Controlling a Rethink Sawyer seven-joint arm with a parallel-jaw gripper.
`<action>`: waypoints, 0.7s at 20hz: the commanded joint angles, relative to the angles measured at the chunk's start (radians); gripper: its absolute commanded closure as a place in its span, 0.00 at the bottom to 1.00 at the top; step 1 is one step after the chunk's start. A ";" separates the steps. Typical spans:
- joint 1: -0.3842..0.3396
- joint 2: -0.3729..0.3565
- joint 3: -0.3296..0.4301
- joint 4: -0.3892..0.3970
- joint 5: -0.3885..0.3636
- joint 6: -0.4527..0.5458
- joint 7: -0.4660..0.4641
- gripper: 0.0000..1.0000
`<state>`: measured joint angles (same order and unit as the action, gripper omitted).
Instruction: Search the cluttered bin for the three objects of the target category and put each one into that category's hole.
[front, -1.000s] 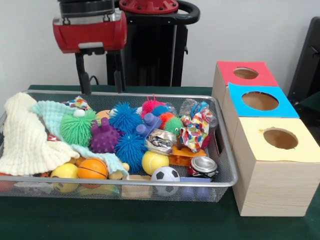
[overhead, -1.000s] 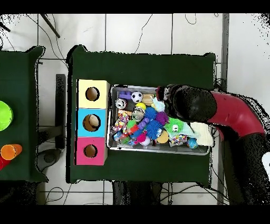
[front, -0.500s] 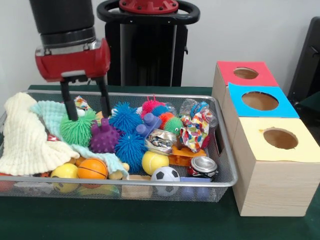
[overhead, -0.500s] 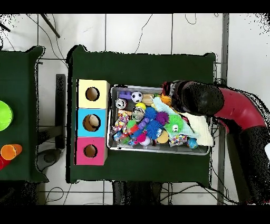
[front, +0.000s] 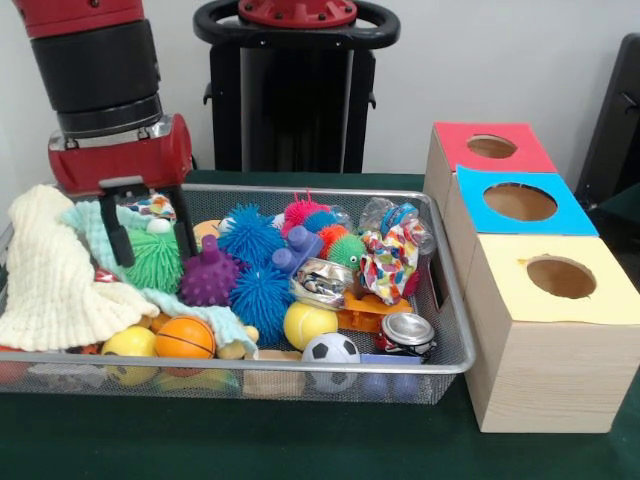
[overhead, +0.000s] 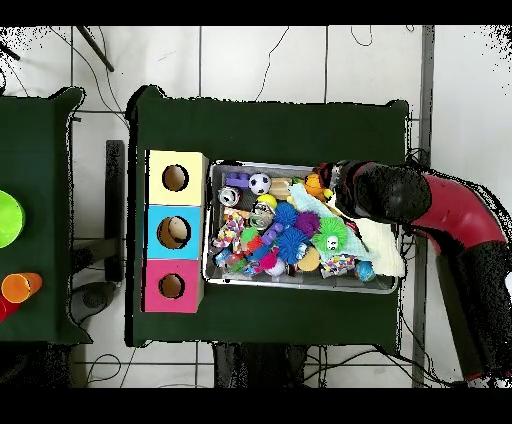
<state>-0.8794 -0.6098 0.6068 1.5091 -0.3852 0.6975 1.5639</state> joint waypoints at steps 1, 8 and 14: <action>-0.015 0.019 0.069 0.007 -0.094 0.097 -0.302 0.00; -0.043 0.023 0.078 0.026 -0.138 0.065 -0.291 0.00; -0.055 0.039 0.087 0.025 -0.163 0.049 -0.279 0.00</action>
<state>-0.9095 -0.6072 0.6414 1.5090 -0.4777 0.6975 1.5639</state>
